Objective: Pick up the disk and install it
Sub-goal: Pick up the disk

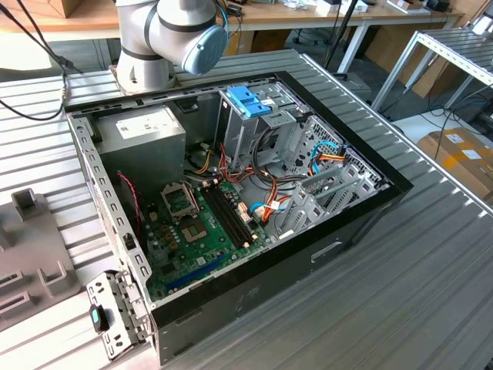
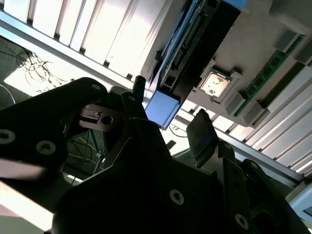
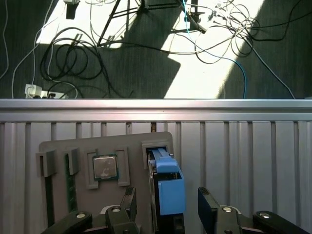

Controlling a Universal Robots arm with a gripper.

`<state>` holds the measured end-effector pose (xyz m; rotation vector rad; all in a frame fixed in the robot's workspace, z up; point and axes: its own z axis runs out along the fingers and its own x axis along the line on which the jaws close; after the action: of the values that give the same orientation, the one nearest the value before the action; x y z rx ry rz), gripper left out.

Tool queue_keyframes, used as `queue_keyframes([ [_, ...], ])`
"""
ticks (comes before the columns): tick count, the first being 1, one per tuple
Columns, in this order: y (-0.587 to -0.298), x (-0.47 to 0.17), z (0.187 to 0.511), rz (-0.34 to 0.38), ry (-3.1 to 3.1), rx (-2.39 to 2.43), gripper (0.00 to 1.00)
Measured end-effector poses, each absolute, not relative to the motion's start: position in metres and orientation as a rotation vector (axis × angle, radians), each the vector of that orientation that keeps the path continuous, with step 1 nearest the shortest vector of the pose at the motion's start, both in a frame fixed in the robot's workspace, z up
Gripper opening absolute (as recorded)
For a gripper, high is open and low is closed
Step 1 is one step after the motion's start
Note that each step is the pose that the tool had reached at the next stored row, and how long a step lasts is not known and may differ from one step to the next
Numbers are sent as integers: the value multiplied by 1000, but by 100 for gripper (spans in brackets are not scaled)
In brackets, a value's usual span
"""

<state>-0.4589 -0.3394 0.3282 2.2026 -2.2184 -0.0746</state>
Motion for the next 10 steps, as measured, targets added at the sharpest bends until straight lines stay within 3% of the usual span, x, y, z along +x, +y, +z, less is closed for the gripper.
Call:
queue_keyframes([
  [10, -339, -459, 324, -75, -2218, 2203, 62],
])
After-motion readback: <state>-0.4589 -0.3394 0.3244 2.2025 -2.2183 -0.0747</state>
